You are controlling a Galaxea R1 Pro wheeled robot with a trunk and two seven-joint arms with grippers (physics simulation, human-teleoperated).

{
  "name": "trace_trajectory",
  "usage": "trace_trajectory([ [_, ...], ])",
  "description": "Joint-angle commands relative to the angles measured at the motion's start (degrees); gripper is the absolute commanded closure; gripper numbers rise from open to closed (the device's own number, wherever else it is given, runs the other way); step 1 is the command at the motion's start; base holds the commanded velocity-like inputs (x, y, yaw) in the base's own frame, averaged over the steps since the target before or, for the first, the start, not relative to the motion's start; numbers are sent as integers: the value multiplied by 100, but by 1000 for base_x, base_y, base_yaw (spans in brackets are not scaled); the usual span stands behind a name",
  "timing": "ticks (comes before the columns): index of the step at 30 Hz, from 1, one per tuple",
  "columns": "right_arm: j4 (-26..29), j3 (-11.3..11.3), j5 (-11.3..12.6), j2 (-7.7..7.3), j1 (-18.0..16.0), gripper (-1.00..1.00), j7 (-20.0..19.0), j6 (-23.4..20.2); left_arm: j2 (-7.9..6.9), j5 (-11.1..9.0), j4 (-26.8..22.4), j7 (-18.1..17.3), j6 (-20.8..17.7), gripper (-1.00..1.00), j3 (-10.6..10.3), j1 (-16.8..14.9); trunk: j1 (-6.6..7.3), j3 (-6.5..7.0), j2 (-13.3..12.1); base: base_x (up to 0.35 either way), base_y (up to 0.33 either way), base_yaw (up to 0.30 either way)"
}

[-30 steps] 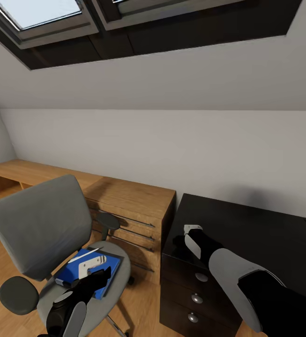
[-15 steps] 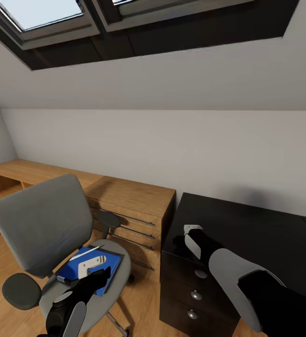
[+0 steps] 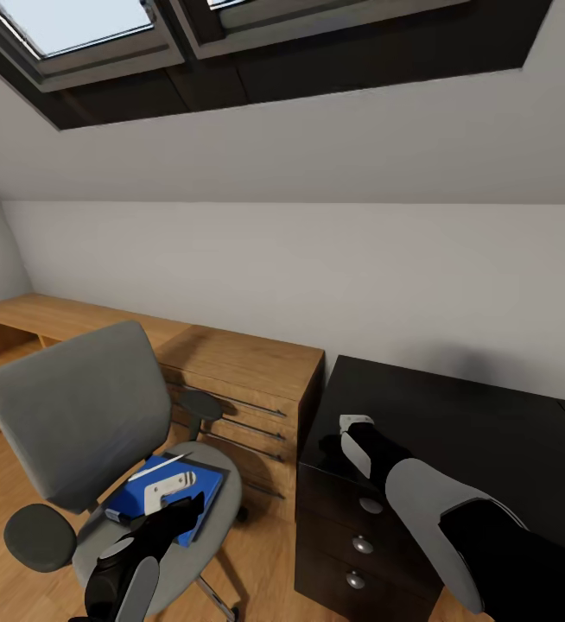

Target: In the bedroom, organize the workspace by keeping the computer under the desk, ensuring the monitor is on the desk, placing the keyboard on the desk next to the monitor, placing the mouse on the desk next to the keyboard, moving the folder from the swivel chair onto the desk next to the mouse, stacking the notebook on top of the folder with the pen on top of the notebook, and positioning the swivel chair next to the desk.

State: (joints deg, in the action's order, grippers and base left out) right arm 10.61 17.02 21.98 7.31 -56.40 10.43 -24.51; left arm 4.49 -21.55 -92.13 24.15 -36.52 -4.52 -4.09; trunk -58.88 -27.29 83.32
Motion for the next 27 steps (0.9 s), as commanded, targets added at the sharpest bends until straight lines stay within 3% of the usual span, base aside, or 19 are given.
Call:
trace_trajectory([
  [1,11,46,61,-2,-3,100,39,-27,0,-60,-7,55,-13,-100,-5,-4,0,-6,4,0,0,0],
  [10,11,39,61,-9,-3,100,38,-23,3,-60,-7,55,-13,-100,-9,-4,0,-6,4,0,0,0],
  [15,11,38,61,-10,-3,100,45,-19,7,-55,-7,62,-13,-100,-20,-4,-110,-96,204,0,0,0],
  [27,11,46,44,-2,-3,100,47,-1,8,-52,-7,62,-6,-100,-14,-4,-110,-96,204,30,0,0],
])
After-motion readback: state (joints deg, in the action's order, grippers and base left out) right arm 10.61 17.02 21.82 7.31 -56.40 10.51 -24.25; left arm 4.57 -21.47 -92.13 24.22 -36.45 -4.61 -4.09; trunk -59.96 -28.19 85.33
